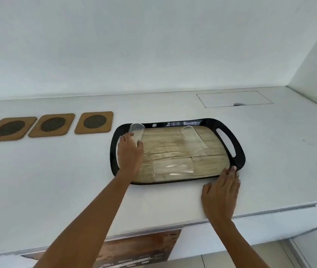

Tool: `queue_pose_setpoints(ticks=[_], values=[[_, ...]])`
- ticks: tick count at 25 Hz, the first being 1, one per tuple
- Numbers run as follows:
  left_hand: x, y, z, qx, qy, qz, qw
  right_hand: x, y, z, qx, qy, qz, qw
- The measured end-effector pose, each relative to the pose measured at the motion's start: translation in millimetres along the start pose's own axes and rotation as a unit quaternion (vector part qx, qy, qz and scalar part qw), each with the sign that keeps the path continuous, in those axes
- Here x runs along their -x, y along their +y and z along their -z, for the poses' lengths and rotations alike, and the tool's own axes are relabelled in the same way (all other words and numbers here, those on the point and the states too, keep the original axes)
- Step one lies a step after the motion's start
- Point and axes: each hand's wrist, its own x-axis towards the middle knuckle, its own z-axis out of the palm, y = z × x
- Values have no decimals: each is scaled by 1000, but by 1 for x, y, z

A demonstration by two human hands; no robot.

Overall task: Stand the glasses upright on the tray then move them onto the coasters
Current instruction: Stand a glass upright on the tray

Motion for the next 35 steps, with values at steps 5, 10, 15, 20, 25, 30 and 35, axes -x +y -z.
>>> queue_pose_setpoints(ticks=[5,10,15,20,25,30,35], values=[[-16,2,-9,-131,-18,34,991,-1,3,-10,-10,-9,50,999],[-21,-8,-8,-144,-25,71,987,-2,8,-15,-9,-2,53,999],[-31,-12,-3,-102,-18,54,993,-3,6,-13,-19,-6,49,999],[-33,-5,5,-27,7,48,998,-3,3,-9,-30,-1,41,999],[-40,6,21,195,-61,148,968,-3,3,-9,-30,4,40,999],[-41,18,34,508,-187,307,783,-3,4,-9,-28,-4,35,999],[-42,25,40,630,-251,335,654,-4,4,-11,-22,-6,36,999]])
